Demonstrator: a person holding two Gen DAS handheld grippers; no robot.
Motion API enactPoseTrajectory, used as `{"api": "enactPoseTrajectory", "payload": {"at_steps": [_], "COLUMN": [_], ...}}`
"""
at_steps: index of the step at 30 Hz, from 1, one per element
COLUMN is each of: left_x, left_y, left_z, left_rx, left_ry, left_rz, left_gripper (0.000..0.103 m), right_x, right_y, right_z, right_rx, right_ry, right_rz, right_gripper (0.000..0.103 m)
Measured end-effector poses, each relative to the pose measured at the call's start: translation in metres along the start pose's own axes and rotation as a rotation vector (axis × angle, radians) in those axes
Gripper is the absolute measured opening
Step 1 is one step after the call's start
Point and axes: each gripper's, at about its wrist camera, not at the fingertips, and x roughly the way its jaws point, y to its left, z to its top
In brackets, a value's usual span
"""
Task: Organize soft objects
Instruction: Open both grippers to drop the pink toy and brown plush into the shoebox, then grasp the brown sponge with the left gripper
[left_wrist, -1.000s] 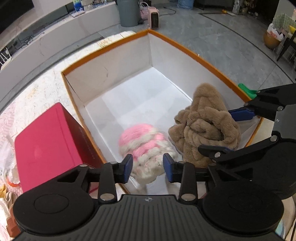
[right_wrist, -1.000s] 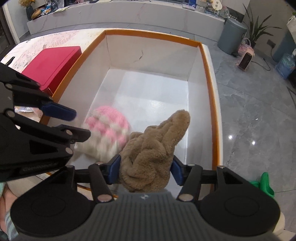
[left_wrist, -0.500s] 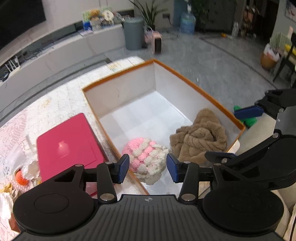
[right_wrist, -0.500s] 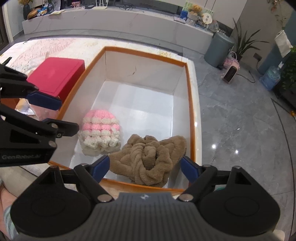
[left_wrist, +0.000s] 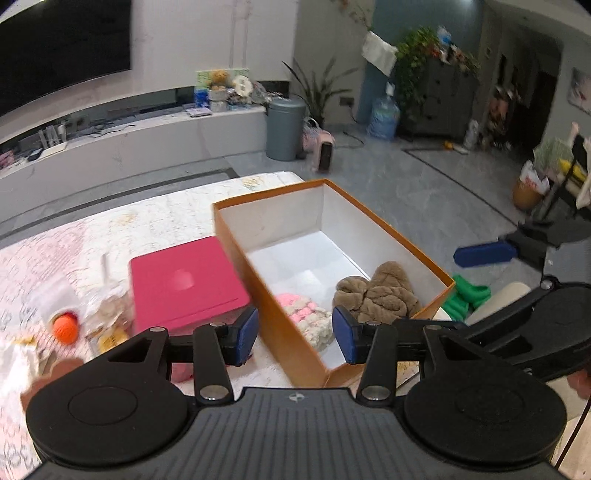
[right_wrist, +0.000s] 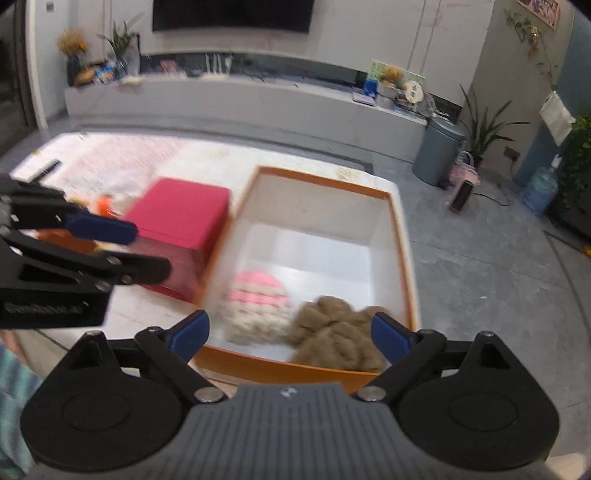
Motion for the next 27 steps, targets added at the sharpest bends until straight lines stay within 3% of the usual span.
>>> {"api": "enactPoseTrajectory", "payload": {"at_steps": [6,11,15,27], "left_x": [-0.025,-0.046,-0.064,-0.096], "left_y": [0.02,0.045,0.068,0.129], "left_z": [-0.024,-0.05,-0.069,-0.122], "left_rx": [-0.067,-0.158,-0.224,-0.375], "left_ry": [-0.059,-0.094,-0.115,-0.163], "left_rz": [0.04,0.098,0.152,0.316], "left_gripper": [0.054,0.054,0.054,0.054], "right_x": [-0.016,-0.024,-0.02,-0.004], "right_y": [0.032,0.054,0.074,0.127], "right_z": [-0.006,-0.014,-0.018,-0.03], "right_rx": [-0.009,0.014,0.042,0.276], "right_ry": [-0.075,-0.17,-0.191,-0.34], "right_rz": [0.062,0.11,0.16,0.234], "right_gripper": [0.093,0.087,0.087,0.084]}}
